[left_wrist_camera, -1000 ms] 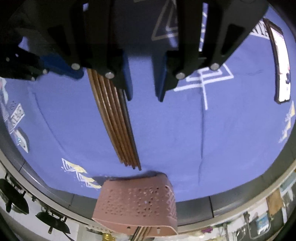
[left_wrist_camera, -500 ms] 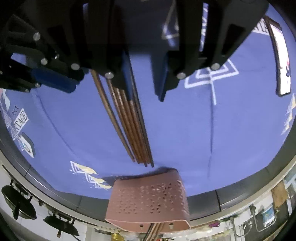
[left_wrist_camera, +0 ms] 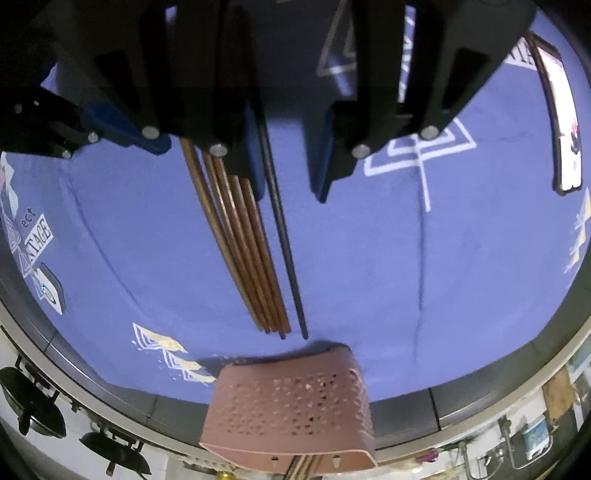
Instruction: Organize utensils
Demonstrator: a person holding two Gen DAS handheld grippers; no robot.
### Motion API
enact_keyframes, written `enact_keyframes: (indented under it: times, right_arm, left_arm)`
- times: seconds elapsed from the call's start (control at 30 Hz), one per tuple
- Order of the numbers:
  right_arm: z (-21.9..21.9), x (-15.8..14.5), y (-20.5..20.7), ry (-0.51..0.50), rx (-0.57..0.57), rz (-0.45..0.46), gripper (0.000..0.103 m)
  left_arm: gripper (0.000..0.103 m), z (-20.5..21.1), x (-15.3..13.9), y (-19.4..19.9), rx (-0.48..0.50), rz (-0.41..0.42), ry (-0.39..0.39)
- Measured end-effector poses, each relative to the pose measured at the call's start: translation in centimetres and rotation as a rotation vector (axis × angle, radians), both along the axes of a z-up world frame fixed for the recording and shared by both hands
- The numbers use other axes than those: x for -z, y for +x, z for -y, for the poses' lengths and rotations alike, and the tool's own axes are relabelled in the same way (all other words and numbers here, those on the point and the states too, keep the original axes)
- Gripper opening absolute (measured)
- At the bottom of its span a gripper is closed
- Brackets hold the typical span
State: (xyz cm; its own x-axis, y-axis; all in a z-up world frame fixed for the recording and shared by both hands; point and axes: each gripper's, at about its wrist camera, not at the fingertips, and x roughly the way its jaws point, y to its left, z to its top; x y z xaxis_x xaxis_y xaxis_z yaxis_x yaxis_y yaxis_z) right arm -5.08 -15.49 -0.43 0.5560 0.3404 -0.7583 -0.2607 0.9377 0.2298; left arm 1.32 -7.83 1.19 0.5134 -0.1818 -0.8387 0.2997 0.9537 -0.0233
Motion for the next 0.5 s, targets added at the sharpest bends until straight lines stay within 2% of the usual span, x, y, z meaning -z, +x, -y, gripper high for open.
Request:
enact_keyframes:
  times: [0.1, 0.2, 0.23, 0.3, 0.43, 0.5]
  right_arm:
    - [0.8, -0.1, 0.1, -0.021, 0.036, 0.007, 0.015]
    - [0.4, -0.1, 0.3, -0.028, 0.047, 0.012, 0.015]
    - [0.3, 0.0, 0.4, -0.032, 0.043, 0.016, 0.015]
    - [0.6, 0.0, 0.3, -0.041, 0.039, 0.019, 0.008]
    - [3.7, 0.1, -0.4, -0.031, 0.089, -0.007, 0.006]
    - [5.0, 0.2, -1.3, -0.021, 0.065, -0.037, 0.007]
  left_arm:
    - [0.026, -0.1, 0.1, 0.0, -0.001, 0.003, 0.001]
    - [0.015, 0.4, 0.1, 0.3, -0.011, 0.014, 0.031]
    - [0.007, 0.6, 0.1, 0.4, -0.004, 0.013, 0.022]
    - [0.006, 0.5, 0.1, 0.4, 0.0, 0.012, 0.006]
    - [0.005, -0.9, 0.2, -1.1, 0.02, 0.012, 0.005]
    - [0.005, -2.0, 0.2, -2.3, 0.033, -0.003, -0.004]
